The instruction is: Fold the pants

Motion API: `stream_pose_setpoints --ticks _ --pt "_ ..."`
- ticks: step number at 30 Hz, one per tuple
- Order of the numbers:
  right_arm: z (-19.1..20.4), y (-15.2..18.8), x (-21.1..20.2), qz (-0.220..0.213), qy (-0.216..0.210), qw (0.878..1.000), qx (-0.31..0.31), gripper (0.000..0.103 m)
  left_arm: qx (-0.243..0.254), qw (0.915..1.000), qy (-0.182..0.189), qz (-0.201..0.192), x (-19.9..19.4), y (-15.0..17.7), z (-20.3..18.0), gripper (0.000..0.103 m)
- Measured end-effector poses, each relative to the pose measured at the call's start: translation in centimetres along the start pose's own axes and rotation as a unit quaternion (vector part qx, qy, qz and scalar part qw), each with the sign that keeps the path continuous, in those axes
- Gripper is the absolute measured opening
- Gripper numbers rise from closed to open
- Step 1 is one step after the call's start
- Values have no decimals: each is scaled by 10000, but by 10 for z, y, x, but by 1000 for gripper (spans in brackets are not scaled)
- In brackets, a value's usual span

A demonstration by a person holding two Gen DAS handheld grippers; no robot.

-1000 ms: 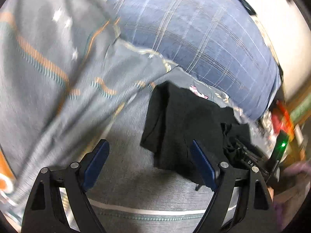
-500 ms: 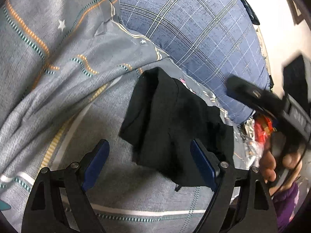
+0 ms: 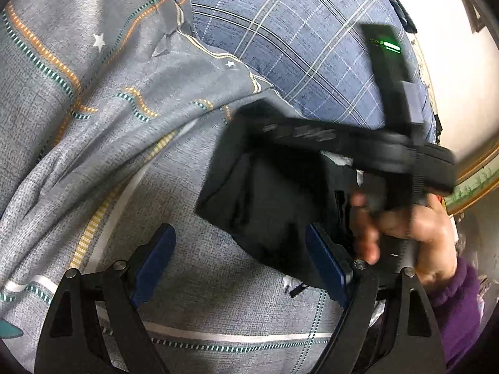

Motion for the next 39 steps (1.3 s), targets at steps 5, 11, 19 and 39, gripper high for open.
stream_pose_setpoints --ticks 5,11,19,39 --pt "-36 7 -47 -409 -767 9923 882 25 15 9997 108 -199 -3 -5 -4 85" --pt "-68 24 -92 -998 -1459 9732 1468 25 1296 9905 207 -409 -2 4 -49 85" --pt "-111 71 -132 -1669 -2044 9409 2123 25 2032 9748 762 -511 8 10 -90 85" --pt "-316 188 -89 -1907 -1622 8912 3783 36 3446 9118 1572 1587 161 92 -241 70"
Point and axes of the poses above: each gripper's, at about its wrist camera, not at the fingertips, and x roughly the way its jaws point, z to its left, y to its underside, the point moved 6 cm from there along x, roughly the way its jaws point, and after that the axes turned 12 degrees about y, right-handed, at the moved point
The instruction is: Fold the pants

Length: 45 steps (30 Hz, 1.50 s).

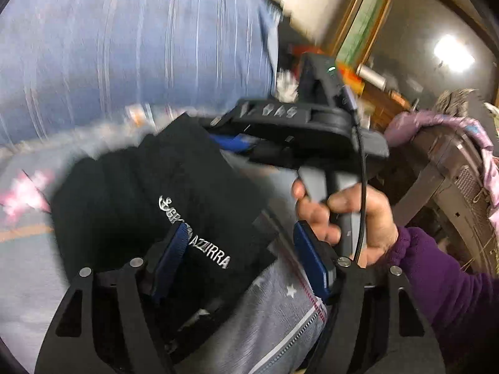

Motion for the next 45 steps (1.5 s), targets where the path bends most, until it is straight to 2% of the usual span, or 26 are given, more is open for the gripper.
stream_pose_setpoints --ticks 1,2,3,4,5,7,9,11,12,13,15,18,20,23,24,25,26,28,29,30,31,32,35,39,41,45 --pt "-27 2 0 5 117 9997 237 47 -51 9998 -21 182 11 7 2 70" --pt "-49 4 -1 14 190 9985 516 53 20 9997 -78 214 13 10 0 70" --pt "-79 4 -5 35 608 9929 1017 53 194 9995 -132 208 10 12 -6 70" --pt "-92 1 -10 33 758 9894 1236 53 274 9994 -66 218 2 14 -14 70" --pt "-95 -8 -28 -248 434 9914 1206 53 261 9994 44 214 -5 16 -21 70" --pt "-86 -17 -55 -741 193 9929 905 53 121 9993 340 101 -30 19 -33 70" --pt "-68 -17 -77 -1017 -83 9931 586 53 127 9993 328 -143 -52 16 -40 71" --pt "-44 -10 -83 -1060 -271 9936 263 52 211 9989 -111 -399 -74 7 -31 72" --pt "-32 -6 -84 -1065 -259 9940 66 52 251 9976 -473 -443 -80 0 -25 72" --pt "-17 -1 -80 -1027 -247 9943 -148 51 234 9947 -903 -429 -82 -7 -12 72" --pt "5 10 -69 -880 -254 9950 -386 50 61 9888 -1433 -403 -80 -18 7 72" --pt "31 23 -51 -781 -77 9939 -776 43 -281 9849 -1642 -478 -76 -32 29 72" --pt "38 28 -33 -676 74 9938 -880 41 -349 9753 -2152 -342 -63 -40 43 72" --pt "35 34 -9 -493 358 9937 -941 35 -506 9693 -2400 -180 -36 -41 63 72" --pt "30 34 0 -407 479 9933 -969 33 -521 9647 -2580 -9 -31 -34 66 72" --pt "23 37 17 -152 655 9934 -928 29 -572 9554 -2881 317 -20 -26 80 73" --pt "15 40 30 72 723 9941 -800 28 -740 9514 -2947 507 -11 -17 93 75" --pt "0 41 49 345 625 9962 -502 28 -1206 9515 -2817 278 -16 -10 106 90" --pt "0 39 51 359 631 9957 -580 28 -1432 9500 -2761 258 -18 -8 111 91" --pt "2 39 51 368 702 9942 -720 28 -1486 9509 -2700 271 -18 -7 112 93" --pt "3 41 52 346 754 9936 -769 28 -1462 9509 -2709 326 -18 -7 115 100" --pt "2 43 53 314 778 9933 -795 28 -1394 9486 -2816 366 -19 -7 119 103" --pt "4 42 51 305 801 9930 -813 28 -1685 9476 -2698 288 -21 -6 122 103" --pt "7 38 29 258 657 9958 -583 34 -1719 9547 -2425 -148 -43 2 107 97" --pt "5 37 10 164 581 9971 -466 49 -1674 9583 -2291 -330 -56 4 95 97" --pt "-3 43 -18 213 539 9975 -409 58 -1578 9638 -2094 -487 -79 10 76 97"
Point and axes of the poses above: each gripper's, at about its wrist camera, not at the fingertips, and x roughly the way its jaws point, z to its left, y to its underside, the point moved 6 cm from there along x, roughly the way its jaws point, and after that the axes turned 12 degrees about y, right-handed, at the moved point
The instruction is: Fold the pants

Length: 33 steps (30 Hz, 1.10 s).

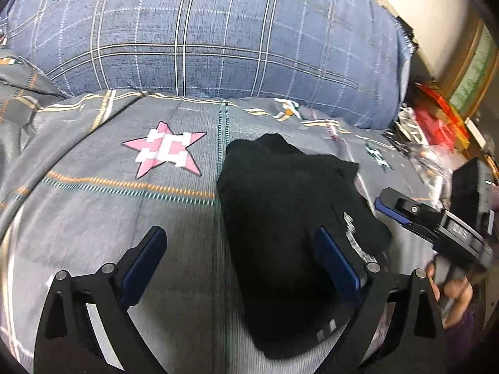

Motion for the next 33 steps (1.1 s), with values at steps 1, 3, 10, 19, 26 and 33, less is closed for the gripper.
stream_pose_setpoints --ticks 1,3,10,19,26,33 --pt "-2 3 -2 105 -68 9999 41 59 -16 9999 107 29 -4 4 -1 97" --pt "-9 7 -6 248 -149 9994 178 60 -132 9992 336 151 -5 11 -1 97" --pt "-15 18 -3 601 -219 9973 363 71 -809 9911 951 472 9 18 -3 97" --pt "-12 30 17 988 -45 9948 260 71 -842 9905 829 700 29 23 -13 98" --pt "-15 27 26 1018 -159 9935 477 73 -545 9935 625 776 42 28 -22 98" --pt "-13 25 29 1018 -155 9936 467 74 -249 9965 245 757 46 31 -28 98"
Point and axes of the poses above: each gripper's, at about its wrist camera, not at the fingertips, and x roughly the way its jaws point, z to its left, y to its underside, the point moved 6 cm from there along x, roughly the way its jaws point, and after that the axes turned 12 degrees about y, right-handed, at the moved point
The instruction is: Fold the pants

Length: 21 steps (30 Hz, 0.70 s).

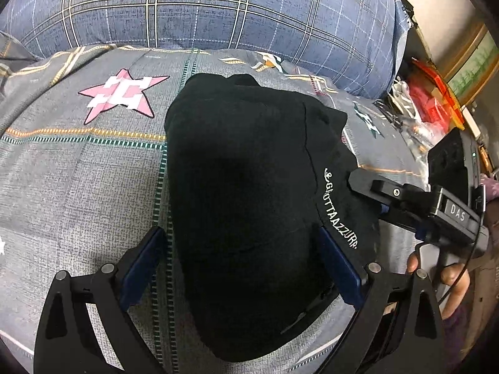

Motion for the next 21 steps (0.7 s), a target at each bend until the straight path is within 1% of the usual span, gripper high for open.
stream_pose_setpoints --ticks 5,10,14,15,17,21 --pt "1 -2 1 -9 -68 10000 27 75 25 9999 -103 -62 0 0 -2 98" --pt "2 -3 2 -66 -115 9999 22 76 319 9984 -417 -203 -3 -1 -10 98" --pt "4 -3 3 -109 -35 9999 -45 72 506 9965 -611 -246 -2 -2 -14 98" --pt "4 -2 3 -116 -15 9999 -55 70 514 9964 -626 -245 -1 -3 -15 98" --pt "3 -3 4 -137 18 9999 -71 64 470 9967 -615 -238 0 -3 -13 98" --pt "3 -2 5 -164 19 9998 -128 59 459 9969 -587 -243 2 -2 -13 98"
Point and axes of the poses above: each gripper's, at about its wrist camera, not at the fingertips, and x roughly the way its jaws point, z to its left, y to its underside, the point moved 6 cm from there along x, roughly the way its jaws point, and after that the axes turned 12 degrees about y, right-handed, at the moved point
